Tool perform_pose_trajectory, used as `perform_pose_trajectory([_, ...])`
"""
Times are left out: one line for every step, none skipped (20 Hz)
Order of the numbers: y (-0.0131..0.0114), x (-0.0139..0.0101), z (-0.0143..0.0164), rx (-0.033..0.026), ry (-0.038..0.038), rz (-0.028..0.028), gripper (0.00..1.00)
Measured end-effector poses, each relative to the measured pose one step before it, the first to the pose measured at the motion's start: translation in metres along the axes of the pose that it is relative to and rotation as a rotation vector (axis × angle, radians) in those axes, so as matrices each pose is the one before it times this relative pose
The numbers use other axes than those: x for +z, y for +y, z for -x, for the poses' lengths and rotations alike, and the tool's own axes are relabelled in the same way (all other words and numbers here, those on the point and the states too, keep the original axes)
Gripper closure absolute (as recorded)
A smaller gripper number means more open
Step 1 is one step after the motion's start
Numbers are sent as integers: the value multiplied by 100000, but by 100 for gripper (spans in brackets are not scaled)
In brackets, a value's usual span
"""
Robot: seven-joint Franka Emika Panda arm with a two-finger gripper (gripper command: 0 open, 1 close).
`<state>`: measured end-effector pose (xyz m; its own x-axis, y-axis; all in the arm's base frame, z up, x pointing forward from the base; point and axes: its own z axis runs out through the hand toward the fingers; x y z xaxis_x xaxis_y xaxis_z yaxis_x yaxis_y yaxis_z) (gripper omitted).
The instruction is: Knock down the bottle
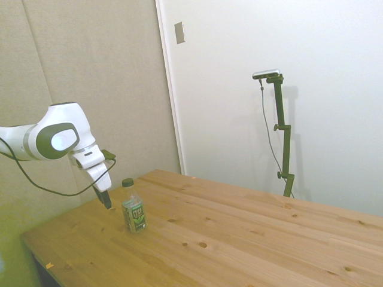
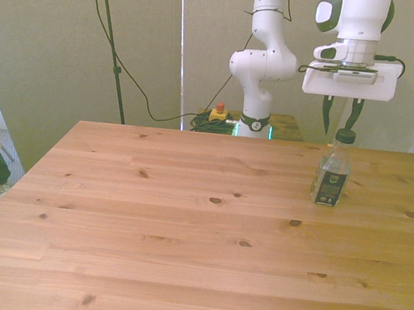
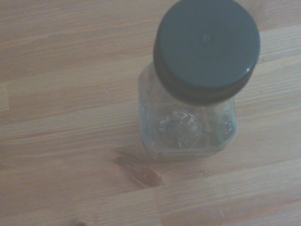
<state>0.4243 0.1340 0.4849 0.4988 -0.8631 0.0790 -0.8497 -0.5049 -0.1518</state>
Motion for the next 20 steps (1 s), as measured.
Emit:
perform_pose_trajectory([-335,-180,-83,237,8,469,100])
perform_pose_trajectory([-309,-198,-105,302,-299,626,100])
perform_pose_trajectory([-298,-142,-146,247,-248,519,100])
perform_pose_trajectory([-354,-75,-197,388,-446,510,100])
perform_pose_trajectory([-384,-61,-261,446,-471,212,100])
perform_pose_trajectory([-380,45,-302,521,-672,624,100])
perform_pose_trajectory([-433,32,-283,542,-599,419,100])
perform_pose_trajectory([-418,71,-262,481,-598,474,100])
perform_pose_trajectory([-402,147,-222,524,-587,653,100])
perform_pose_trajectory([-418,93,-187,544,-365,283,100])
perform_pose_trajectory([-366,162,-180,537,-178,356,100])
perform_pose_trajectory([-326,152,-175,377,126,433,100])
perform_pose_trajectory([-314,166,-150,309,130,387,100])
perform_pose_trajectory([-287,98,-109,285,184,271,100])
perform_pose_trajectory([-271,15,-96,91,422,424,100])
perform_pose_trajectory([-235,-64,-86,93,625,313,100])
perform_pose_trajectory([-269,-148,-126,328,586,-41,100])
perform_pose_trajectory([-249,-177,-151,504,495,-140,100])
perform_pose_trajectory([-271,-215,-212,519,316,-301,100])
perform_pose_trajectory([-257,-175,-292,353,597,-44,100])
